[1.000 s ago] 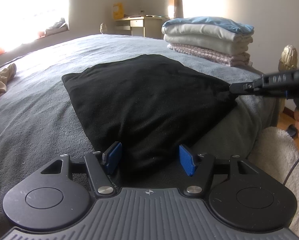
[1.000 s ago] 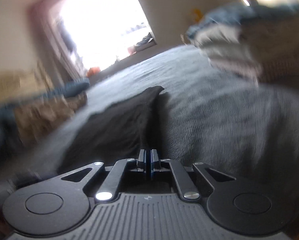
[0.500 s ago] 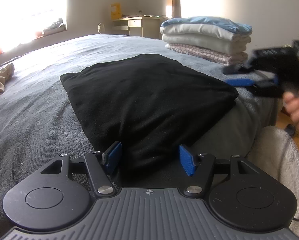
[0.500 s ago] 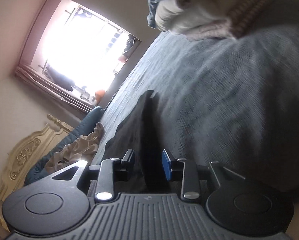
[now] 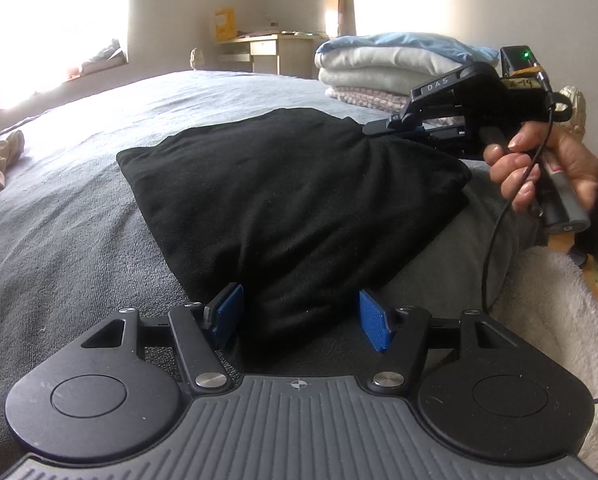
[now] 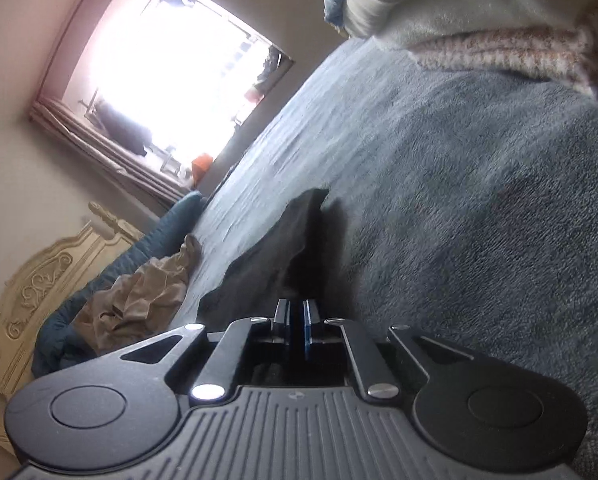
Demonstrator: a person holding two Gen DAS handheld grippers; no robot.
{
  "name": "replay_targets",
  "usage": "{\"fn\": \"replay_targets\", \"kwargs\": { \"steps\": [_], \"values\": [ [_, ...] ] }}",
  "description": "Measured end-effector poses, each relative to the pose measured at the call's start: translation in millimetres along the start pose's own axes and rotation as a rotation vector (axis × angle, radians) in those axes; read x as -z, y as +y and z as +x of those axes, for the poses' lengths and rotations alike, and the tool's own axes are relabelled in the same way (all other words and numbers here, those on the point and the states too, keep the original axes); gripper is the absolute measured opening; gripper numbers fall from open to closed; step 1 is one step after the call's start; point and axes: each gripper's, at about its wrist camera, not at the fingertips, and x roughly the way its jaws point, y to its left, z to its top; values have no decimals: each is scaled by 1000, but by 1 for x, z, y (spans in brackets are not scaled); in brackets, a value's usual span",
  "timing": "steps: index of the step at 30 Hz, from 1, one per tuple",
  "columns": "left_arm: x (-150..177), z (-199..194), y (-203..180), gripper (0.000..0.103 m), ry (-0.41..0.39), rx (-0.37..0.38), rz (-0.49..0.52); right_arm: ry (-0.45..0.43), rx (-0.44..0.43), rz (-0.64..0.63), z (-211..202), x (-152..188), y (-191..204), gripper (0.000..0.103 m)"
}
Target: Fold clothes
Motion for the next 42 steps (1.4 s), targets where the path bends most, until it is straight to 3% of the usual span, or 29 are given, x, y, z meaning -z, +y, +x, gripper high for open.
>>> {"fn": "replay_targets", "kwargs": {
  "steps": [4, 14, 21, 26, 28, 31, 32, 35, 39, 42],
  "values": [
    [0, 0, 0, 63, 2, 5, 13, -10, 1, 31, 6, 2, -17, 5],
    [1, -1, 4, 64, -3, 19, -3, -8, -3, 44, -22, -8, -4, 11],
    [-4, -2, 6, 64, 8, 31, -27, -24, -3, 62, -4, -20, -8, 11],
    [-6, -1, 12, 64, 15, 49, -85, 8, -22, 20, 27, -41, 1, 30],
    [-6, 0, 11, 64, 16, 45, -76, 28, -10, 2, 39, -45, 3, 29],
    [-5, 0, 8, 64, 16, 35, -54, 21, -46, -25, 45, -43, 8, 4],
    [-4, 0, 7, 64, 16, 33, -48, 2, -58, -28, 43, -43, 9, 2],
    [-4, 1, 7, 64, 15, 34, -40, -34, -42, -11, 38, -43, 0, 1],
    [-4, 1, 9, 64, 15, 40, -41, -20, -45, 51, 42, -43, -18, 1],
    [-3, 1, 10, 65, 13, 44, -48, -23, -48, 92, 38, -43, -25, 7]
  ]
}}
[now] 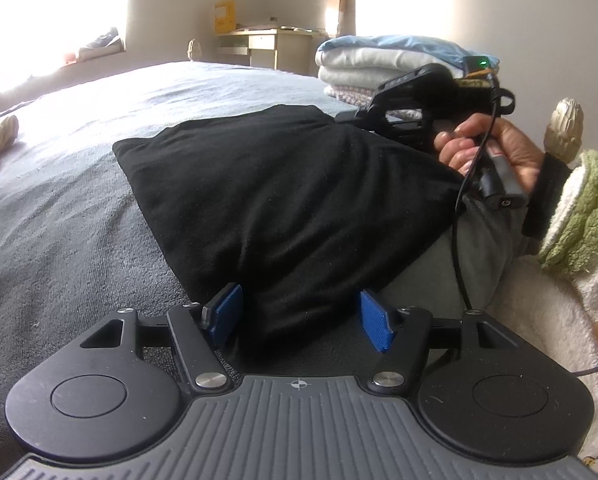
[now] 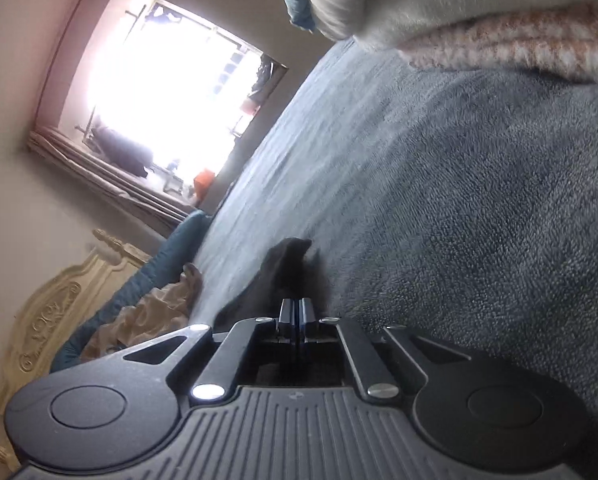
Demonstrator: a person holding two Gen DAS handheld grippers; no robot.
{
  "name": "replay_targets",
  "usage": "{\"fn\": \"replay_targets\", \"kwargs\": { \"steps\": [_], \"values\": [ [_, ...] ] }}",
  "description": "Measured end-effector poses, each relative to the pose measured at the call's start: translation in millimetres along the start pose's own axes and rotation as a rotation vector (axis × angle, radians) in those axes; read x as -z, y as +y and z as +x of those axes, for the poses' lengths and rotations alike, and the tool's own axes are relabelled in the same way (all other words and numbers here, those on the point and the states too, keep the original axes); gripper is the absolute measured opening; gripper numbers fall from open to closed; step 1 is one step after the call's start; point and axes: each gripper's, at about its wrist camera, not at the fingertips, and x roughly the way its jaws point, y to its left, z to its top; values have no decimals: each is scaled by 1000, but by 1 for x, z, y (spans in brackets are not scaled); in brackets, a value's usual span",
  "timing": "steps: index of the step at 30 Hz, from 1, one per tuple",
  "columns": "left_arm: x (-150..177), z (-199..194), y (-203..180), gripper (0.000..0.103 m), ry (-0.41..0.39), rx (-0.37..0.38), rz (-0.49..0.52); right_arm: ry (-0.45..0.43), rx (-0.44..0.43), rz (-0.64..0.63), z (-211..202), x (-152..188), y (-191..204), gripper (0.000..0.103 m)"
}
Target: Fold clothes
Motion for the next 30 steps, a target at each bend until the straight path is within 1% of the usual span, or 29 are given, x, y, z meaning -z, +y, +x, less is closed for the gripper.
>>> {"fn": "replay_targets", "kwargs": {
  "steps": [2, 4, 8, 12, 13, 14, 15, 16, 17, 21, 23, 25, 26, 28, 30],
  "values": [
    [0, 0, 0, 65, -3, 2, 0, -8, 9, 21, -11, 0, 1, 17],
    [1, 0, 1, 65, -6, 5, -1, -7, 9, -6, -26, 8, 8, 20],
    [0, 0, 1, 65, -8, 10, -3, 10, 9, -96, -56, 31, 28, 20],
    [0, 0, 1, 66, -11, 13, -12, 60, 3, -234, -76, 66, 48, 20],
    [0, 0, 2, 66, -13, 16, -17, 72, 47, -227, -76, 71, 41, 19],
    [0, 0, 2, 66, -14, 19, -22, 84, 90, -221, -76, 77, 34, 3],
    [-1, -1, 3, 66, -13, 24, -28, 92, 127, -216, -77, 82, 29, 0],
    [-1, -1, 4, 66, -11, 29, -33, 77, 123, -223, -82, 83, 33, 0],
    [-3, -3, 6, 66, -8, 35, -39, 62, 119, -230, -88, 84, 38, 4],
    [-6, -17, 12, 66, -30, 43, -92, 5, 103, -259, -109, 90, 56, 4],
    [-1, -20, 15, 66, -21, 36, -117, 18, 98, -291, -109, 100, 64, 4],
    [3, -22, 19, 66, -11, 29, -142, 50, 183, -317, -102, 112, 59, 3],
    [6, -24, 21, 66, -7, 25, -155, 60, 242, -318, -100, 117, 52, 0],
    [10, -28, 25, 66, 1, 20, -183, 37, 227, -275, -106, 120, 46, 0],
    [12, -36, 30, 66, -13, 21, -204, 11, 232, -296, -114, 122, 60, 3]
  ]
}}
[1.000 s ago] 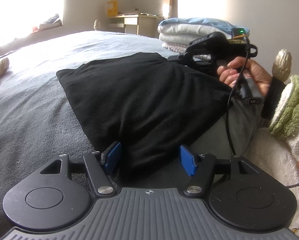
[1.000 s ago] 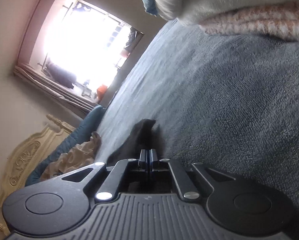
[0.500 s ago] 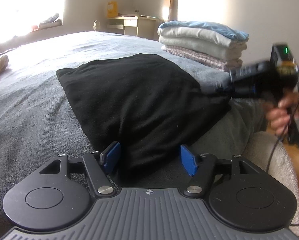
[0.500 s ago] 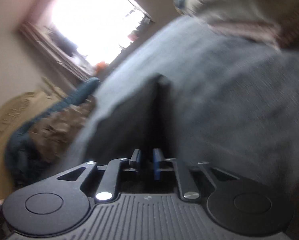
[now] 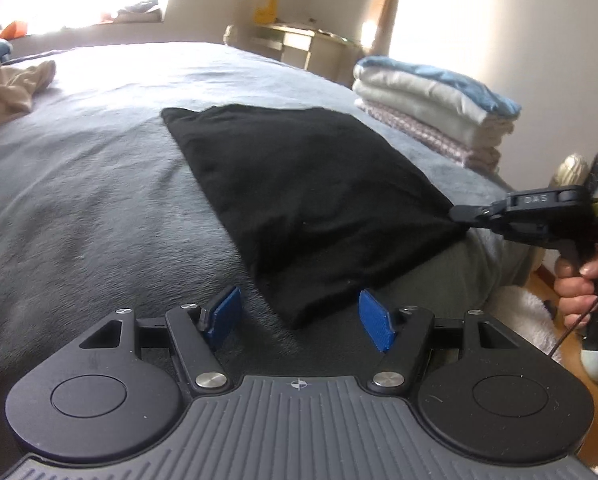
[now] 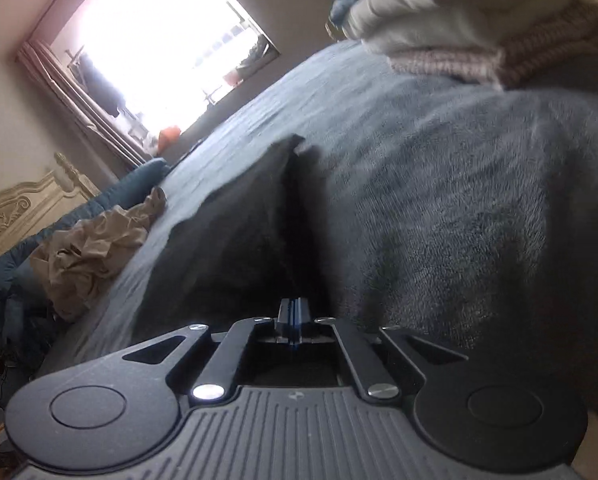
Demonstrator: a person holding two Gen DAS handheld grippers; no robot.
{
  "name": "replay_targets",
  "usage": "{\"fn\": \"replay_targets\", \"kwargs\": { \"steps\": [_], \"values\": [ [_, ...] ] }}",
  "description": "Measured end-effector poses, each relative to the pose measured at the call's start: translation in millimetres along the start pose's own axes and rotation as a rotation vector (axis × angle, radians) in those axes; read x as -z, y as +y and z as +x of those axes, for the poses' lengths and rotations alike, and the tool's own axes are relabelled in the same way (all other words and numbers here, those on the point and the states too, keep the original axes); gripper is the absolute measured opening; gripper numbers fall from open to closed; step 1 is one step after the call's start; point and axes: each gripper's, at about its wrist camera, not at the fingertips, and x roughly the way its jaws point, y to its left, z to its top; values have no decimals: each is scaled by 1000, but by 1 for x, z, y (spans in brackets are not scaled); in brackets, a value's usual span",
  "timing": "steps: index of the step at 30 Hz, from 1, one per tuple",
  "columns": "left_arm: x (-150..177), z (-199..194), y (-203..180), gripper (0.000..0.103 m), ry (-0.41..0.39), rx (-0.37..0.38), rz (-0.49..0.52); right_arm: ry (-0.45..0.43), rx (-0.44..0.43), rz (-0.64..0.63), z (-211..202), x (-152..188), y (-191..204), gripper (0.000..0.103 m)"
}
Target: Fold clothes
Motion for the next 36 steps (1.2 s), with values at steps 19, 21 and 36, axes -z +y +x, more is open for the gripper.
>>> {"fn": "replay_targets", "kwargs": {
  "steps": [19, 21, 36],
  "values": [
    [4, -21, 20, 66, -55, -4, -79, 70, -98, -268, 20, 36, 103, 6],
    [6, -23, 23, 66, -57, -15, -93, 116, -115, -271, 38, 45, 110, 6],
    [6, -37, 55, 66, -92, -67, -190, 218, -201, -263, 65, 69, 138, 6]
  ]
}}
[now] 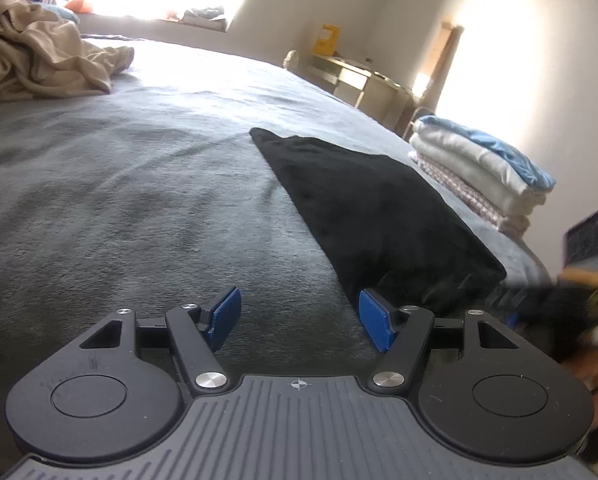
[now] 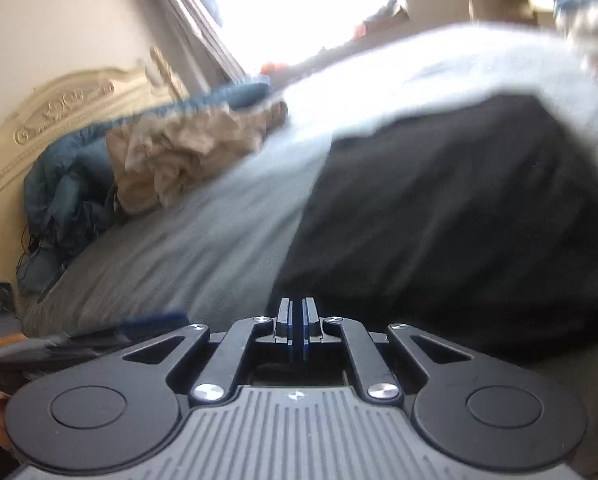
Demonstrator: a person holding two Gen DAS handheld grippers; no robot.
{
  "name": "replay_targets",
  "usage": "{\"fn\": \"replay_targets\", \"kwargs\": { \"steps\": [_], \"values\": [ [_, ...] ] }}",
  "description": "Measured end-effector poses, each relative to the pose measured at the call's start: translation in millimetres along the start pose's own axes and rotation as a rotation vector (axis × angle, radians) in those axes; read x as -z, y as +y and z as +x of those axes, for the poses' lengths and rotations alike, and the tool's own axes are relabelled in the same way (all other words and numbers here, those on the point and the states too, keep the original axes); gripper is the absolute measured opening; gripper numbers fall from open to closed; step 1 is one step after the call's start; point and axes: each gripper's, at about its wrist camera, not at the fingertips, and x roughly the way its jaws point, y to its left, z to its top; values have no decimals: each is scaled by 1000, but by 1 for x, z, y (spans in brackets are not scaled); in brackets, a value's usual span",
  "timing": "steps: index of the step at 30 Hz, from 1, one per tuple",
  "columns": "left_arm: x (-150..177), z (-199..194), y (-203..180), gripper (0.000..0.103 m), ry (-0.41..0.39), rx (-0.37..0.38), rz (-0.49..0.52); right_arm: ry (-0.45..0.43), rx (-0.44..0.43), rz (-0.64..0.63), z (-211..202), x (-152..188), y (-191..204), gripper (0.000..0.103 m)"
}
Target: Fold clothes
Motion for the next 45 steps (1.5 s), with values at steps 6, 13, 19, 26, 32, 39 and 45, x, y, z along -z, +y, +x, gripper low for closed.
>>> {"fn": "replay_targets", "kwargs": {
  "steps": [6, 13, 19, 26, 32, 39, 45],
  "values": [
    [-4, 2, 3, 66, -6, 1, -1, 79, -99, 25, -1, 23, 1, 6],
    [-14, 19, -18, 67, 8, 63, 47, -107, 36, 68, -64, 13, -19, 28],
    [-19, 41, -62, 67, -32, 120, 180, -222, 324, -50, -90, 0, -39, 29],
    [-7, 77, -83, 67, 63, 104, 236, -158, 489, -139, -79, 10, -60, 24],
    [-2, 75, -84, 67, 68, 83, 282, -229, 423, -49, -108, 1, -62, 26],
    [-2, 78, -86, 67, 86, 73, 299, -285, 371, -135, -67, -45, -67, 26],
    [-1, 77, -82, 69, 85, 90, 296, -172, 408, -124, -41, -44, -92, 18]
  ]
}}
